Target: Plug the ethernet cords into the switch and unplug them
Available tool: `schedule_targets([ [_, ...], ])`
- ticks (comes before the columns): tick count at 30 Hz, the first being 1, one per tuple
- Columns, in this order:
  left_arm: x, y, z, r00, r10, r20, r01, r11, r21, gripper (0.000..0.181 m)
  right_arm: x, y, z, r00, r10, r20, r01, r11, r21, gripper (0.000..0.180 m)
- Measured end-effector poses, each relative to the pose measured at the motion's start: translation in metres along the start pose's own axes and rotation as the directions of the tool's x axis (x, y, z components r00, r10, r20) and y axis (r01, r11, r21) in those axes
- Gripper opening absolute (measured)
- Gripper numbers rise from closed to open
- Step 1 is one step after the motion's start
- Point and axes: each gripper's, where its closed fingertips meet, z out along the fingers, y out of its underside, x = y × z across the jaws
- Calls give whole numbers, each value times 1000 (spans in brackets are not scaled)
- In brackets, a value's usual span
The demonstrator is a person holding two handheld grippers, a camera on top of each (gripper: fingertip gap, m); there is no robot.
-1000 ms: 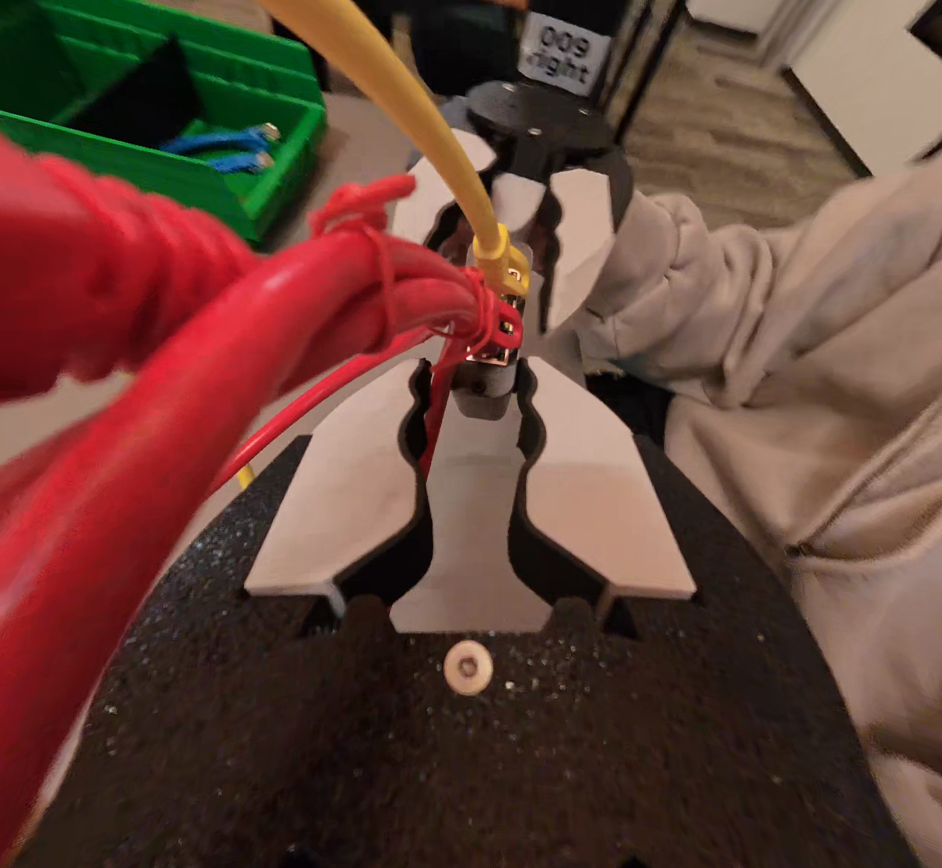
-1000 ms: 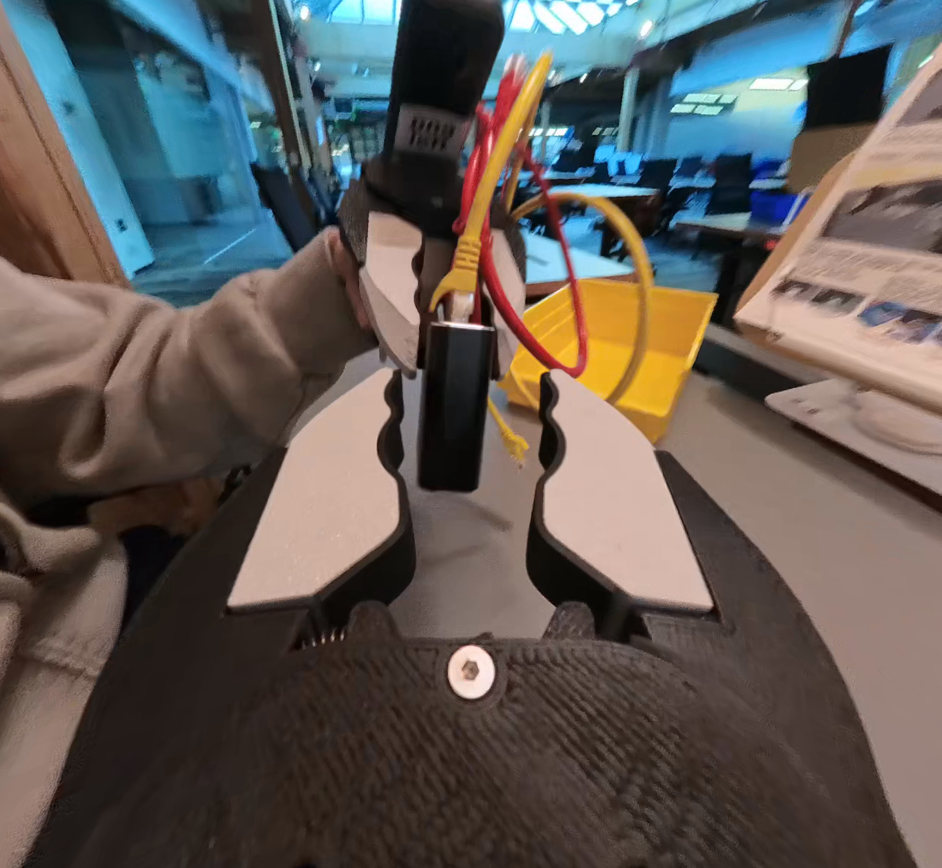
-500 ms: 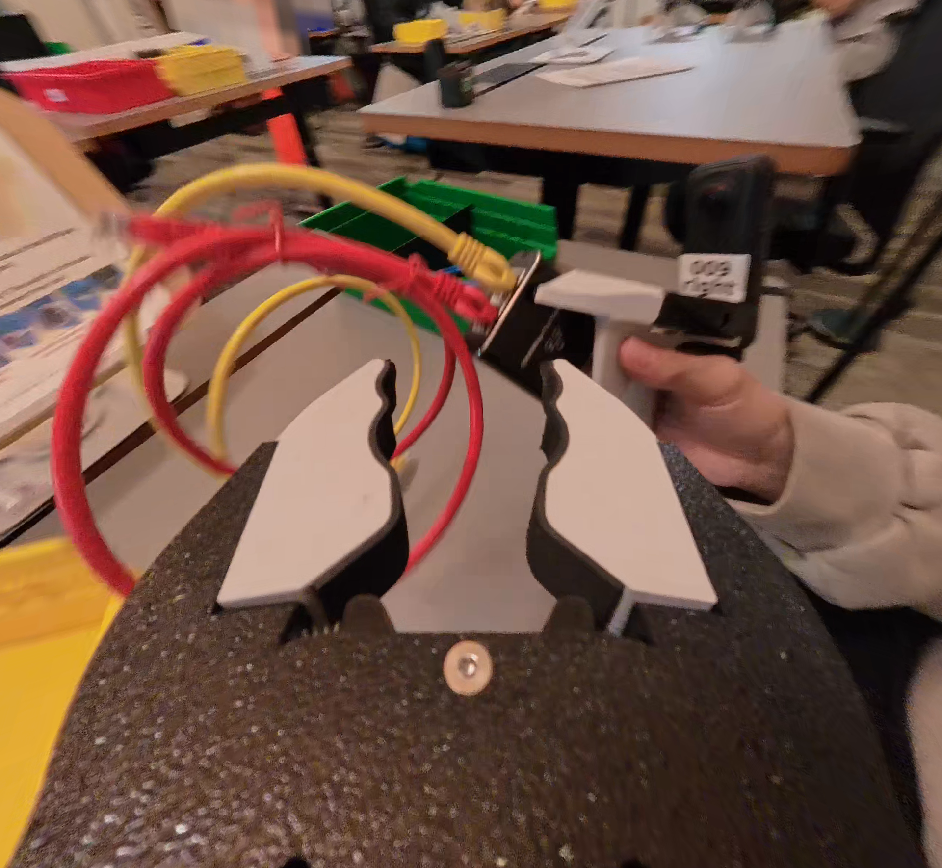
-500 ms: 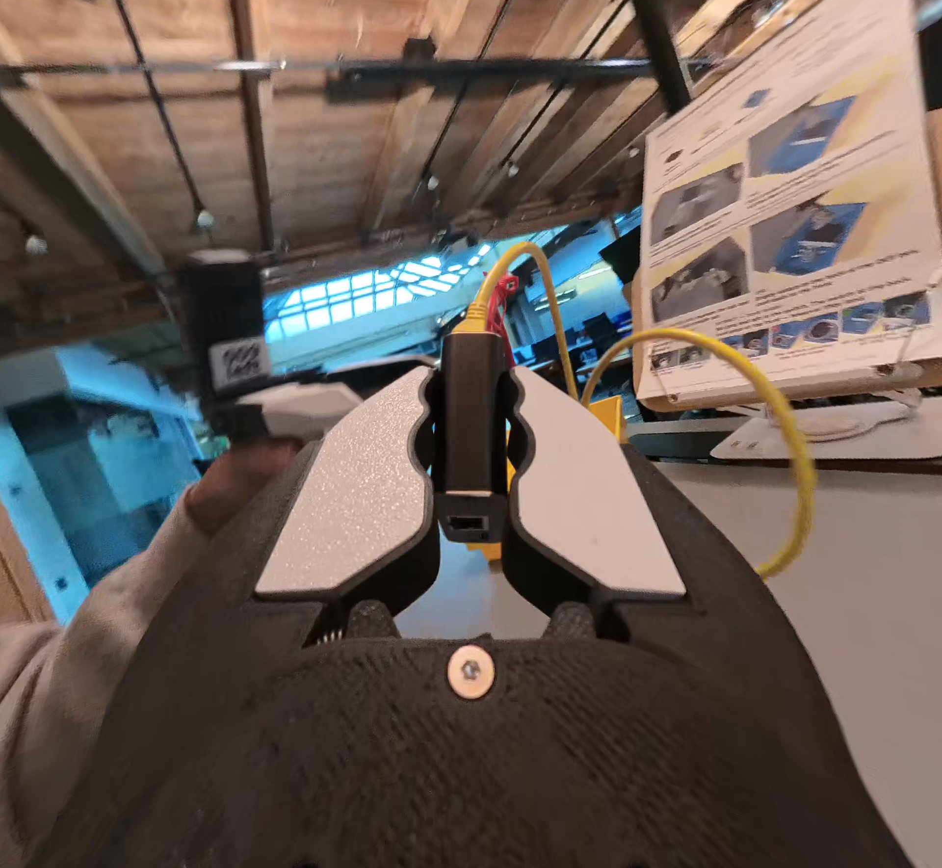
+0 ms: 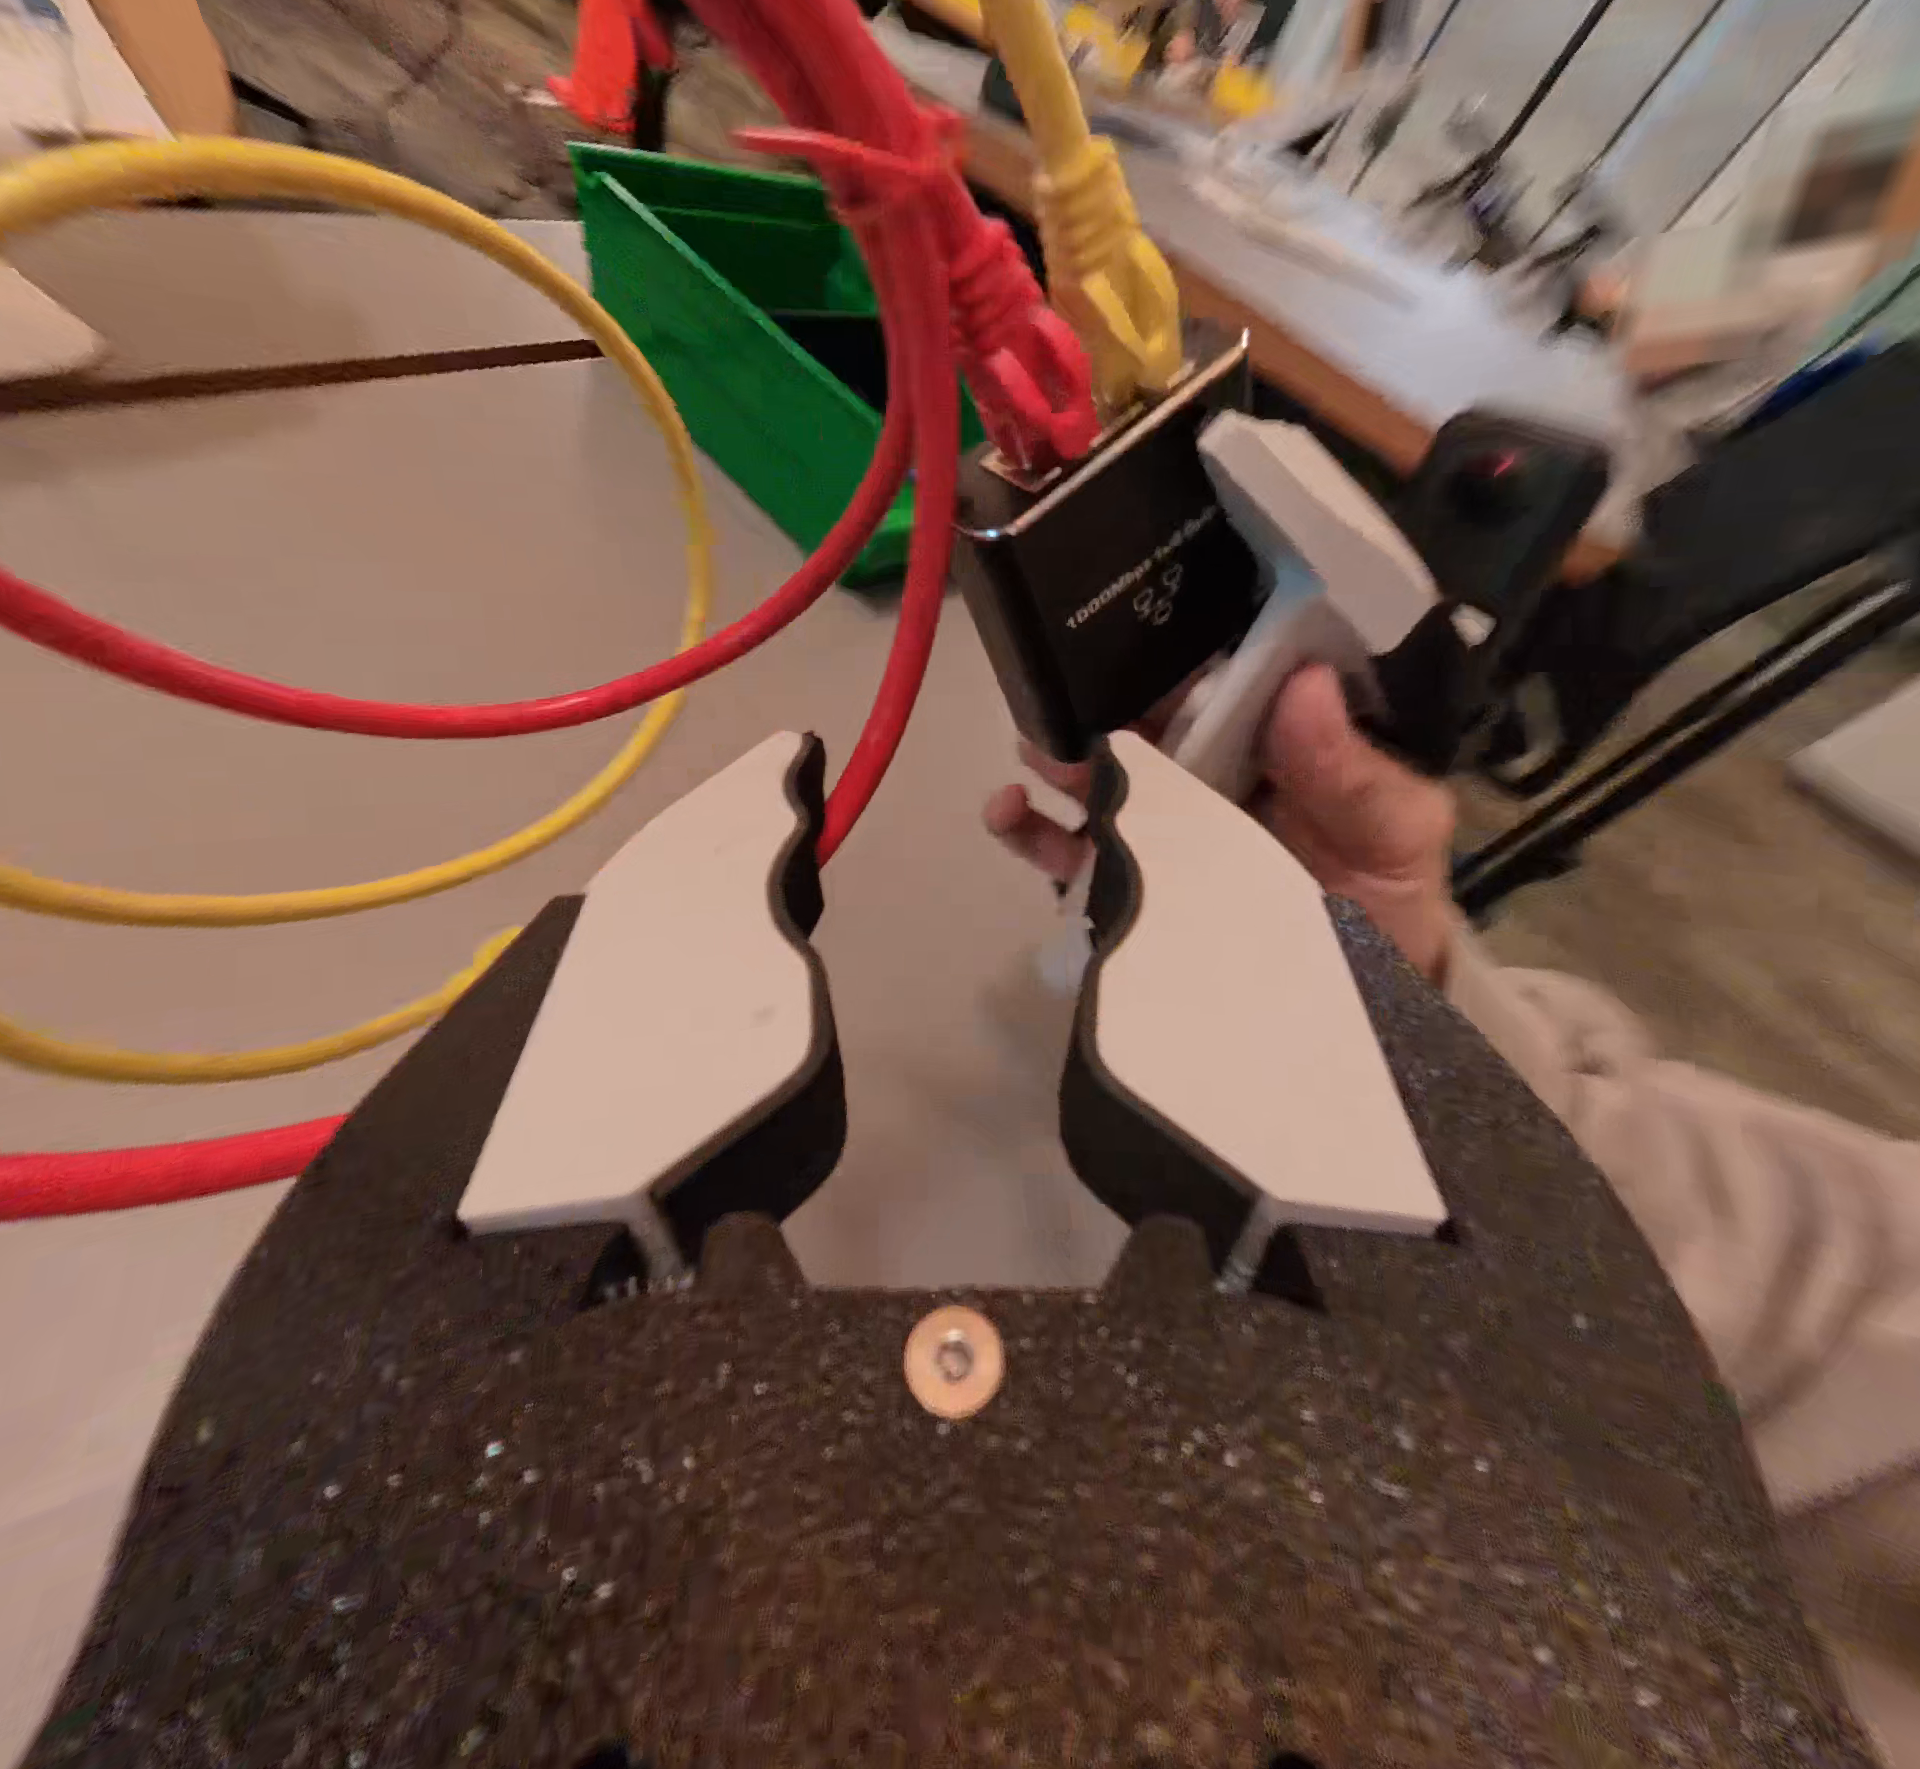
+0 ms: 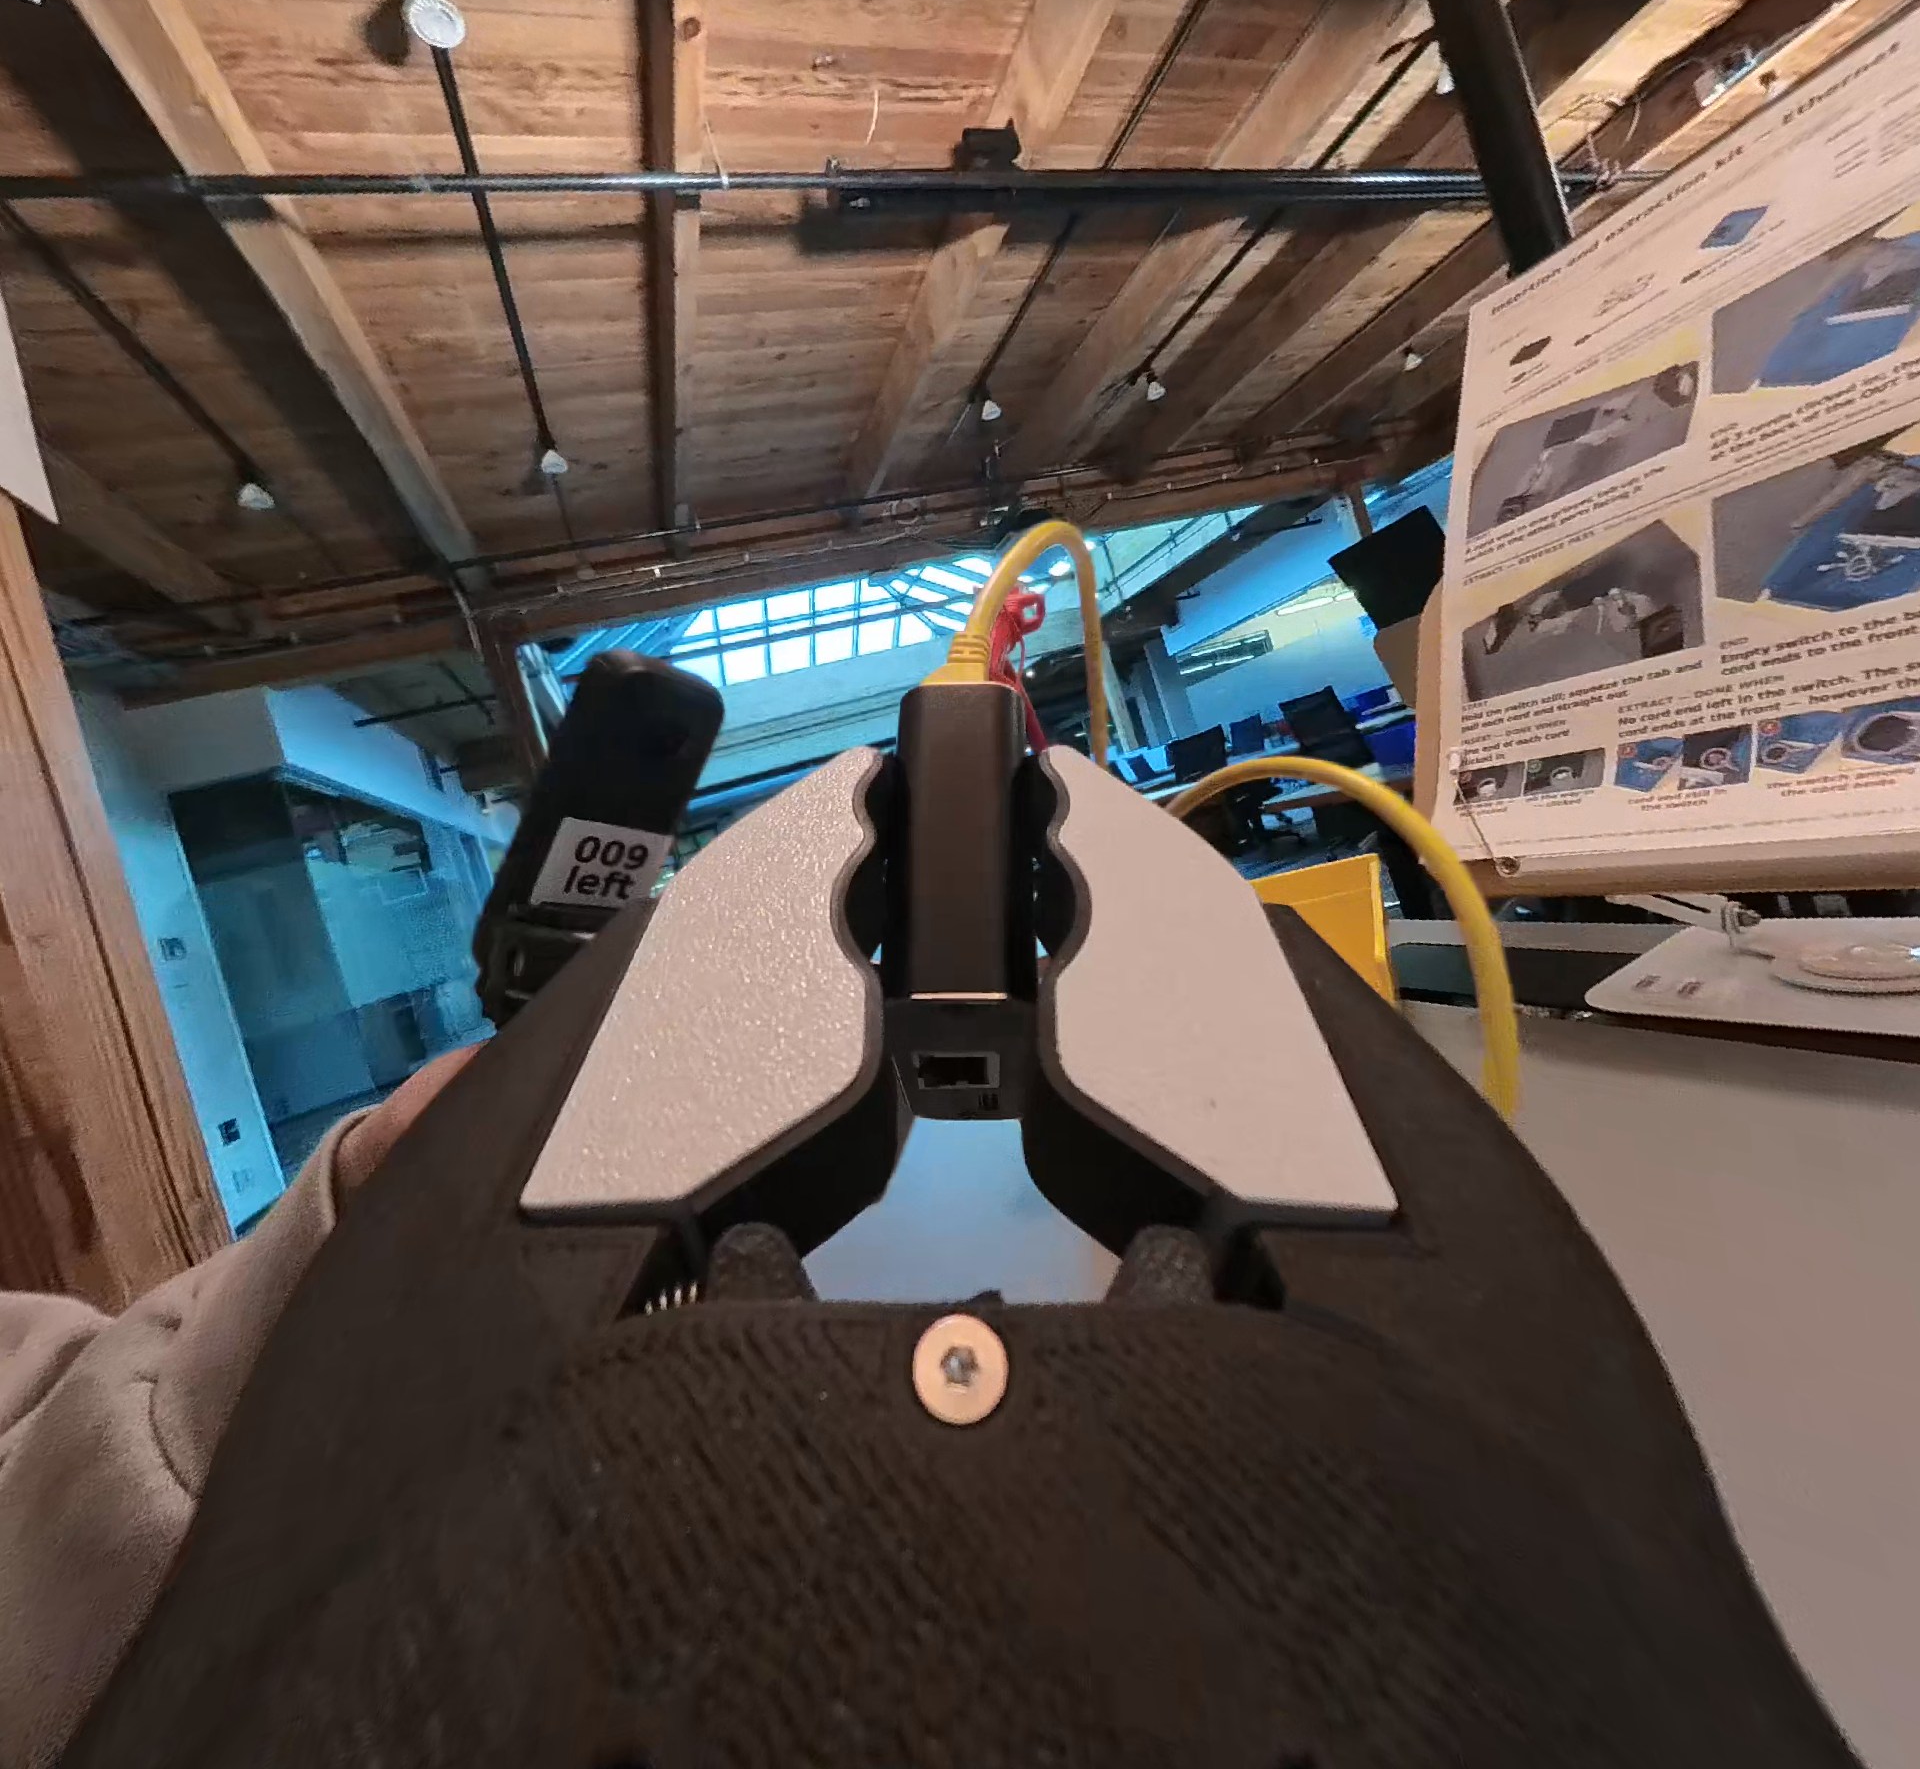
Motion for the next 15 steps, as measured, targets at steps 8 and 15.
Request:
schedule_targets([
  [8, 2, -12, -25, 995, -91, -47, 96, 986, 136, 44, 9, -11, -6, 999, 17, -52, -13, 997, 73, 26],
  [15, 25, -19, -22, 974, -168, -149, 187, 975, 123, 57, 3, -14, -8, 996, -80, -43, 83, 994, 76, 25],
])
